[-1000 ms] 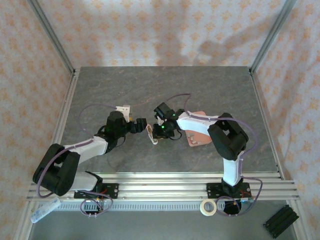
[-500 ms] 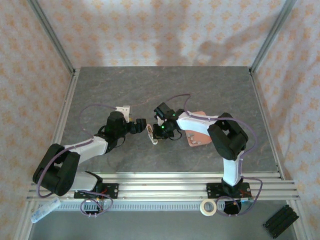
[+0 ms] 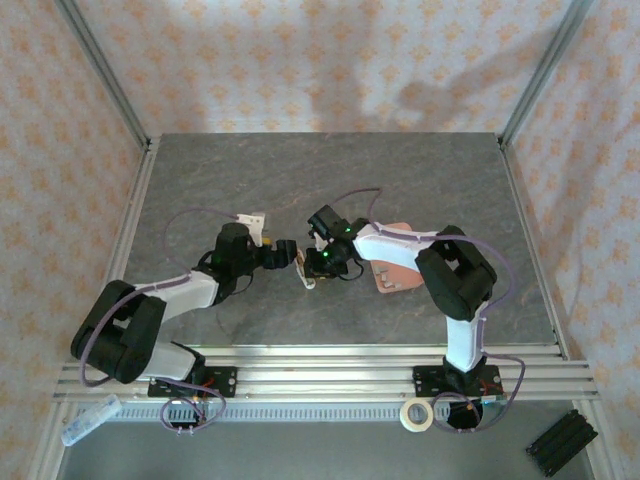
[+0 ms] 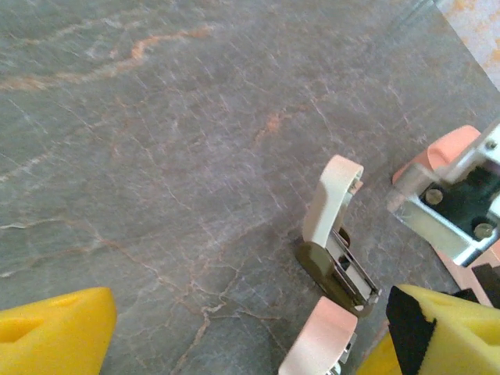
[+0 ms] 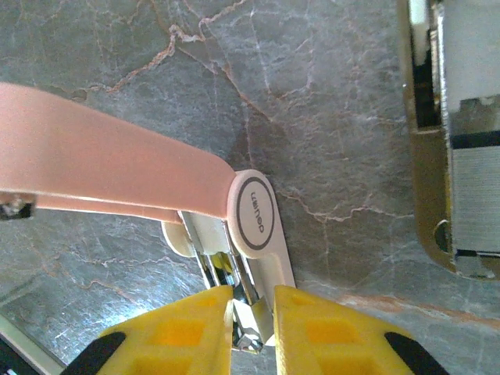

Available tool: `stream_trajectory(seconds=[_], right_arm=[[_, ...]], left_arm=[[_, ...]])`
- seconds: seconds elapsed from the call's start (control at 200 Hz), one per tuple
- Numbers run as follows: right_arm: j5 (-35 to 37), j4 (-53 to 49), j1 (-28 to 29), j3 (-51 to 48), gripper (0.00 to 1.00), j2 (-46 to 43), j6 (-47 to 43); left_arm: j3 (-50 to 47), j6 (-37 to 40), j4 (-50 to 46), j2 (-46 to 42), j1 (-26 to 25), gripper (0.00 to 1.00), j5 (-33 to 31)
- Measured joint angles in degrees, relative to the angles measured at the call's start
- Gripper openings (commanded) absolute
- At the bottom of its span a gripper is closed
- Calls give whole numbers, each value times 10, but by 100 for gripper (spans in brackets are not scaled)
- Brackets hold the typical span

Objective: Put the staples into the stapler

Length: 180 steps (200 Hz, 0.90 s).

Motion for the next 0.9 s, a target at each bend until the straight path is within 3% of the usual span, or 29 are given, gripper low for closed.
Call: stream_trajectory(seconds=[0.576, 0.901], right_arm=[[41, 8, -26, -66, 24, -90, 2], [58, 9, -42, -82, 24, -109, 2]], left_arm=[[40, -19, 80, 116, 0, 85, 121], [40, -27, 104, 121, -13, 82, 186]])
